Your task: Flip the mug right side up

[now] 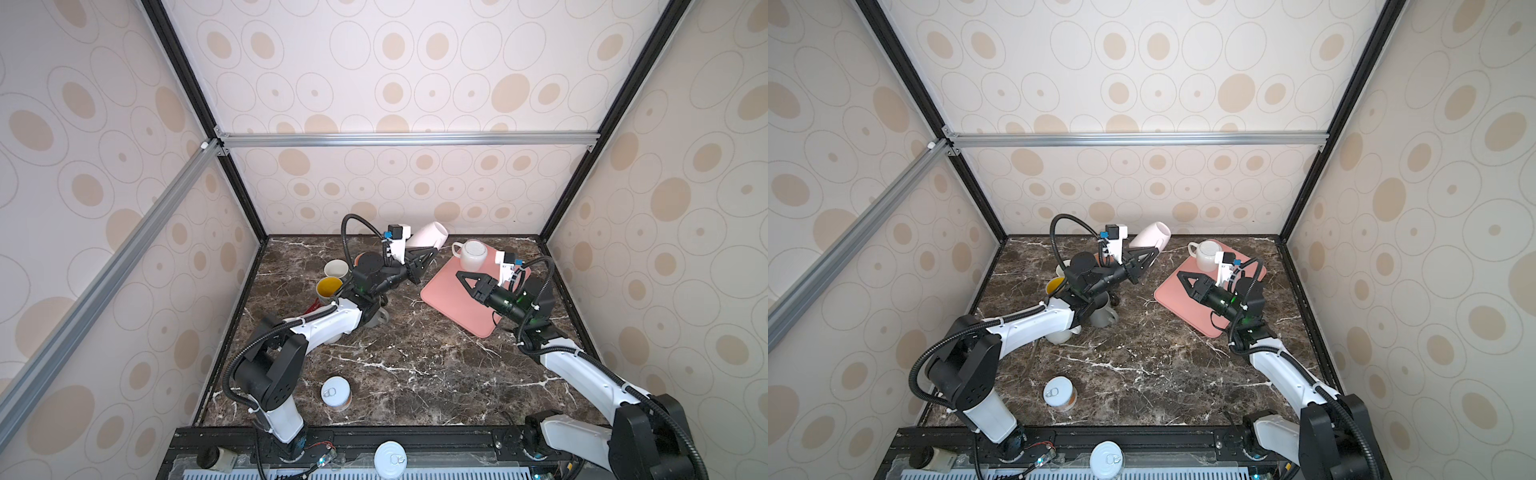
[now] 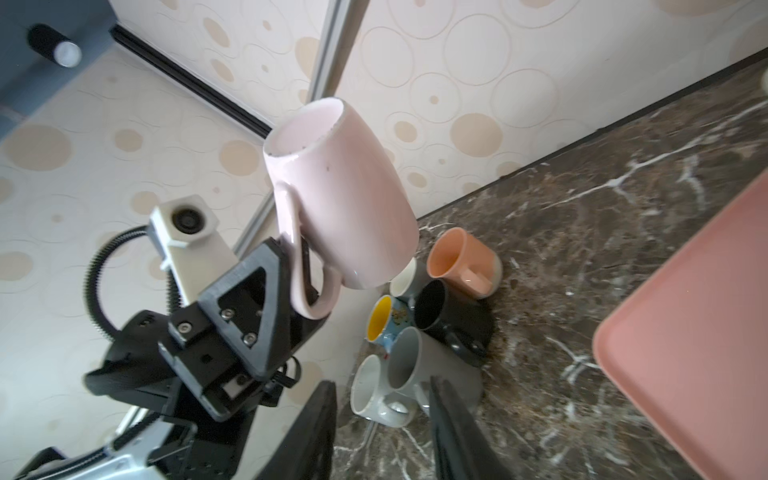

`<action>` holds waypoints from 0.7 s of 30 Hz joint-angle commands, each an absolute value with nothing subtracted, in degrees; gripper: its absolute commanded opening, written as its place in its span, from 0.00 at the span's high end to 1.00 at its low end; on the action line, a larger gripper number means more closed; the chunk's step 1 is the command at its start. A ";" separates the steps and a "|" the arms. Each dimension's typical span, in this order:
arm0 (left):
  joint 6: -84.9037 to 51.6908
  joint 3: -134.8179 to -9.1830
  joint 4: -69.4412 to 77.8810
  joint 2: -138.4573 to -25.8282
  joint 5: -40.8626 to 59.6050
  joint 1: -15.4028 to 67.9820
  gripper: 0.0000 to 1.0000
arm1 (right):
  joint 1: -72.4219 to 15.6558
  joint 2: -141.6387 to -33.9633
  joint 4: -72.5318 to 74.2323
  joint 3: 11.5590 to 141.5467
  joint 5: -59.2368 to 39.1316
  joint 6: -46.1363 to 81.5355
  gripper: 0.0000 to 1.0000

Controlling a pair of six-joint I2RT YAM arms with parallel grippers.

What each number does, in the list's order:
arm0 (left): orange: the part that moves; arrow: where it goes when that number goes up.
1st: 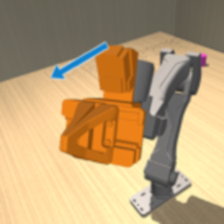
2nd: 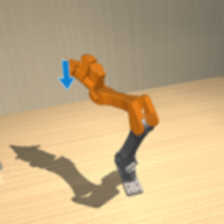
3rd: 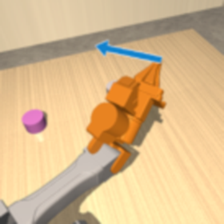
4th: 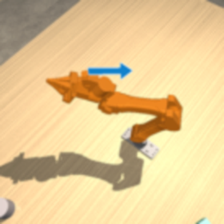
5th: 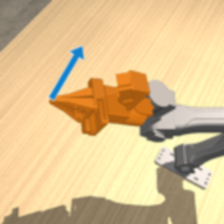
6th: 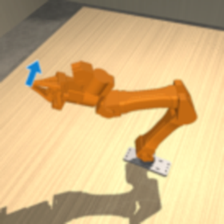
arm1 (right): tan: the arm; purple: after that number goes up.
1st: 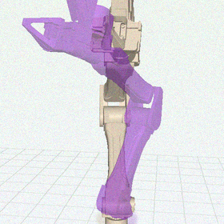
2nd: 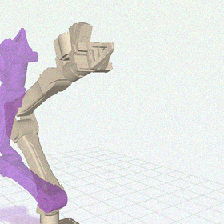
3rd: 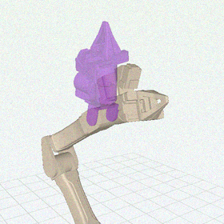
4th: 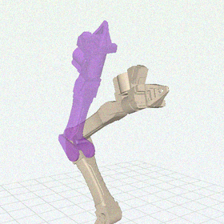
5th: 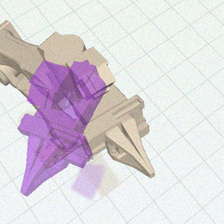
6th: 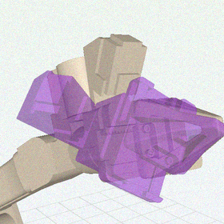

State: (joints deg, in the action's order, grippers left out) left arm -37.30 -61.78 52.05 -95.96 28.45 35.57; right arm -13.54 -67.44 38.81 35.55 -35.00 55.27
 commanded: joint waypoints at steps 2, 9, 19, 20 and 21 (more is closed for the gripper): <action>-45.56 -62.53 67.81 -92.33 33.13 35.09 1.00 | -15.67 -69.36 50.93 38.70 -38.71 59.77 0.51; -45.95 -64.29 63.37 -96.00 33.96 34.87 1.00 | -17.45 -68.47 40.57 40.08 -35.10 56.04 0.51; -53.94 -68.50 74.38 -113.55 35.59 35.15 1.00 | -16.27 -63.22 17.86 39.30 -19.70 47.37 0.55; -54.51 -69.48 75.23 -115.92 35.46 35.41 1.00 | -16.26 -63.65 15.83 39.47 -18.59 46.85 0.55; -54.75 -70.79 75.64 -118.47 35.47 35.73 1.00 | -14.14 -64.25 13.25 39.71 -17.07 46.85 0.55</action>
State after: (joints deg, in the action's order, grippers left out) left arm -51.62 -65.93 65.65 -115.52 34.48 35.24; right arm -16.23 -63.83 22.50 38.74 -23.22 49.82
